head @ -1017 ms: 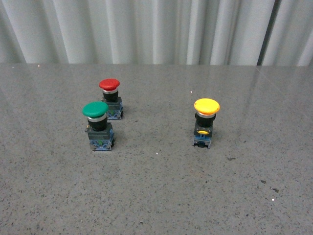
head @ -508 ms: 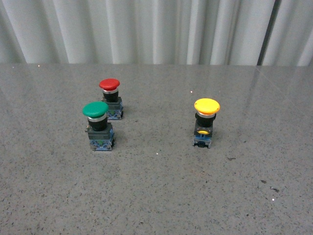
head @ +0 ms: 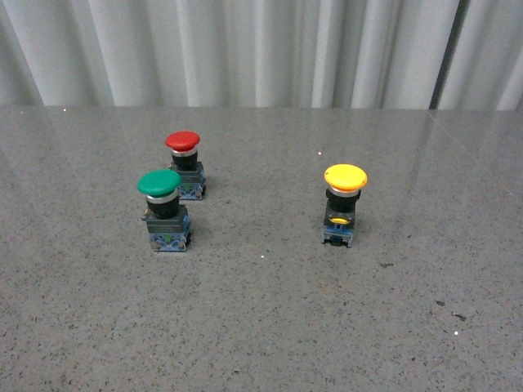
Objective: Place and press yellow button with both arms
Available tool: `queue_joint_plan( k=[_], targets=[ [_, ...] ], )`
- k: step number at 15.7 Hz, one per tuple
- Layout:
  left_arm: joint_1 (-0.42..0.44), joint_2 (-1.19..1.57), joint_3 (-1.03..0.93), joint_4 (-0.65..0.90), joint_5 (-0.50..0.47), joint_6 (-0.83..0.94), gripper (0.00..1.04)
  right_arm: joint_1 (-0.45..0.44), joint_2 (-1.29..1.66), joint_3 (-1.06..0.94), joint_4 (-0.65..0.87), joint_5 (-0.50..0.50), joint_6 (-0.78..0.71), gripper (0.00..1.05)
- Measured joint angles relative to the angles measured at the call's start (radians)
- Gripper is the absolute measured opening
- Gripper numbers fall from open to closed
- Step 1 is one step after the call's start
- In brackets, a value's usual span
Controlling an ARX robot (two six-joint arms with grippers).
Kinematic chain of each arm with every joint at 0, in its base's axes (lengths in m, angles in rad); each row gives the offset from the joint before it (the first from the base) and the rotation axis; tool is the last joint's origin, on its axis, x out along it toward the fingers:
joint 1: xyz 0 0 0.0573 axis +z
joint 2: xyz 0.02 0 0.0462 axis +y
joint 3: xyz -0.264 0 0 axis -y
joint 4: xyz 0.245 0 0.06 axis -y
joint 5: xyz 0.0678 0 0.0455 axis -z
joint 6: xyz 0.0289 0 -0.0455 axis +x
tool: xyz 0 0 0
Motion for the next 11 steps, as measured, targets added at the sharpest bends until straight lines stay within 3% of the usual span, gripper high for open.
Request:
queue_joint_plan(
  k=[2, 8, 9, 11],
  targets=[
    [0.0, 0.0, 0.0, 0.0, -0.001, 0.0, 0.98, 0.0, -0.165, 0.001, -0.187, 0.0, 0.0, 0.02],
    [0.0, 0.0, 0.0, 0.0, 0.0, 0.0, 0.98, 0.0, -0.177, 0.001, -0.186, 0.0, 0.0, 0.02],
    [0.0, 0.0, 0.0, 0.0, 0.0, 0.0, 0.98, 0.0, -0.177, 0.001, -0.185, 0.0, 0.0, 0.05],
    [0.0, 0.0, 0.0, 0.0, 0.0, 0.0, 0.98, 0.0, -0.177, 0.001, -0.185, 0.0, 0.0, 0.27]
  ],
)
